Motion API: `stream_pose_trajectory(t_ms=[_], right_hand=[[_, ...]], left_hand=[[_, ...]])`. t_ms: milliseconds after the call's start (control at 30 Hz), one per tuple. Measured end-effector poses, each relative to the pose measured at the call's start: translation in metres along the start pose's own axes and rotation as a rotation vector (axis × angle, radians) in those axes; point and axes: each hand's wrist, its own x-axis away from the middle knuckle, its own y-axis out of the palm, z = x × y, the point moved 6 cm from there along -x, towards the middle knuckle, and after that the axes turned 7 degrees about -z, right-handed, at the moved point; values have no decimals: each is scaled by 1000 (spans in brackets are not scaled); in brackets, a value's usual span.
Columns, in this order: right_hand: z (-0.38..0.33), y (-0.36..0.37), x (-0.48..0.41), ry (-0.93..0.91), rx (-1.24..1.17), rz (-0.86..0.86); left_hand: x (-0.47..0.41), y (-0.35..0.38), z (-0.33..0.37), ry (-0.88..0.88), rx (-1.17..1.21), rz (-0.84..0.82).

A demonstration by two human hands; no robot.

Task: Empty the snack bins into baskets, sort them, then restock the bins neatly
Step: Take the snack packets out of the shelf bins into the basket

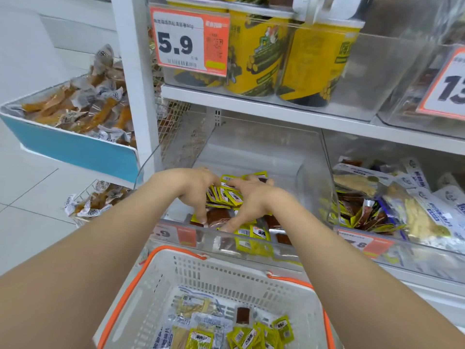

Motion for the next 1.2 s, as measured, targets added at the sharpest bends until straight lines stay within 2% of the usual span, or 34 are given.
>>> stream_pose_trajectory(t_ms=[200,400,567,667,767,900,1000,1100,1200], right_hand=[[-19,3,-2,-161,73,242],[-16,-15,30,-216,-36,463],[0,-30,67,-285,-298,581],[5,-40,107,-344,-426,682],[6,-42,150,-384,-522,747],[4,-18,191,-497,-825,594],[3,10,209,-470,-967,364],[3,49,214,-357,-886,15],[6,84,205,-220,-681,-148]], left_hand=[[0,-1,-3,26,103,148],[16,-4,-11,156,294,300],[44,-14,-5,312,509,457],[73,-23,7,413,639,620],[110,-28,32,553,802,664],[156,-29,65,654,864,607],[172,-18,81,637,786,388],[170,9,89,541,641,84],[158,40,100,464,390,-50]])
